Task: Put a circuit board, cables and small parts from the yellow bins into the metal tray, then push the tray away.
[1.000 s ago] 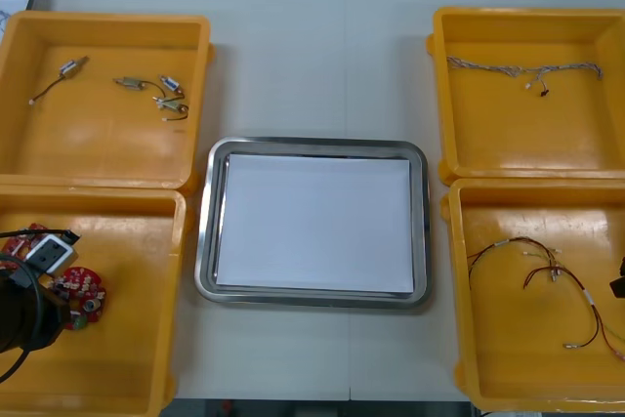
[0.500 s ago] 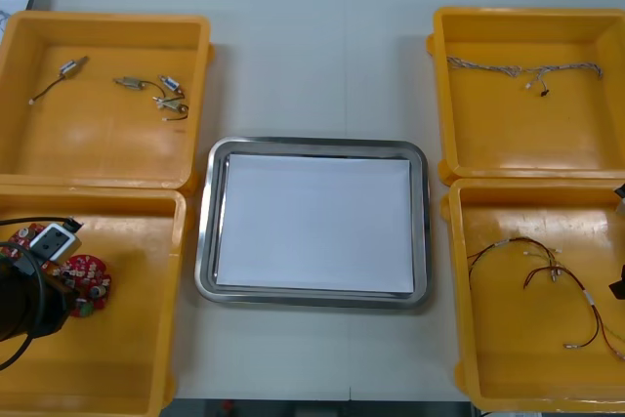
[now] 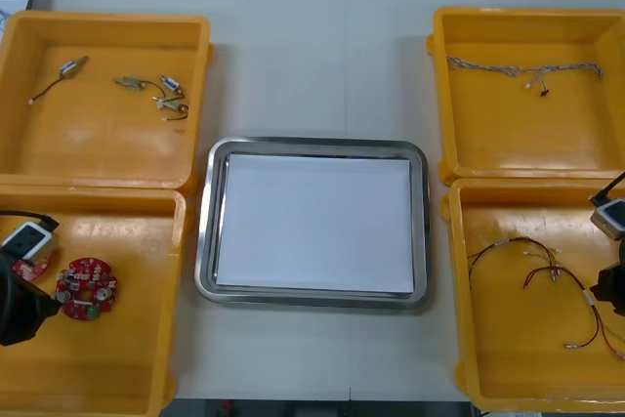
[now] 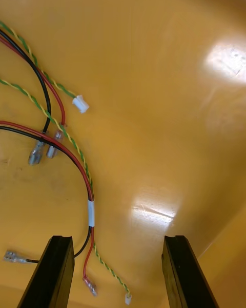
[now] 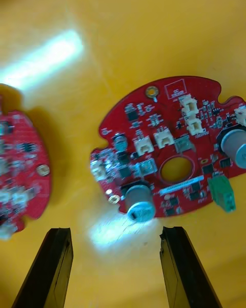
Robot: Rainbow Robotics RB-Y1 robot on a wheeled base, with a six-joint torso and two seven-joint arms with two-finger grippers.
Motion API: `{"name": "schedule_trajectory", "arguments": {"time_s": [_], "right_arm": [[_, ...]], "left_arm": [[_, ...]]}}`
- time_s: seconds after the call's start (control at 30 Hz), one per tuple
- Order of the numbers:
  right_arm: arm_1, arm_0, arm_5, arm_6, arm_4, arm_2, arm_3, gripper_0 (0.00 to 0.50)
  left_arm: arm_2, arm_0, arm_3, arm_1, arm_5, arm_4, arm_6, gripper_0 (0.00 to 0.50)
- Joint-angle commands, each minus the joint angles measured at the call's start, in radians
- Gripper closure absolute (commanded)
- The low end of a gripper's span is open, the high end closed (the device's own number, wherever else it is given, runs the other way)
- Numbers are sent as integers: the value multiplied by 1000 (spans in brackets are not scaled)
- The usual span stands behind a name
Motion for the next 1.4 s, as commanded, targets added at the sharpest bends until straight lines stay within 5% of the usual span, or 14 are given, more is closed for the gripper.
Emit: {"name": "schedule_trajectory", "arguments": {"time_s": [0.03, 0.4, 0.7, 1.17, 1.3, 1.37, 1.4], "right_arm": [[7, 48, -50, 1, 41, 49, -6, 0], [27, 71, -116, 16, 47, 84, 38, 0], [40, 71, -133, 24, 64, 99, 49, 0], [50, 69, -136, 33, 70, 99, 64, 0], [49, 69, -134, 30, 70, 101, 66, 136], [50, 69, -133, 29, 68, 99, 66, 265], [50, 69, -133, 27, 68, 99, 66, 378]], "left_arm": [[83, -11, -94, 29, 79, 24, -76, 0], [72, 15, -123, -36, 100, 122, 74, 0], [59, 76, -123, -132, 40, 104, 110, 0], [-7, 205, -124, -152, -144, 69, 139, 0], [-46, 196, -128, -149, -145, 15, 223, 0], [-61, 188, -132, -149, -145, -11, 248, 0], [-69, 185, -135, -149, -145, -26, 265, 0]]}}
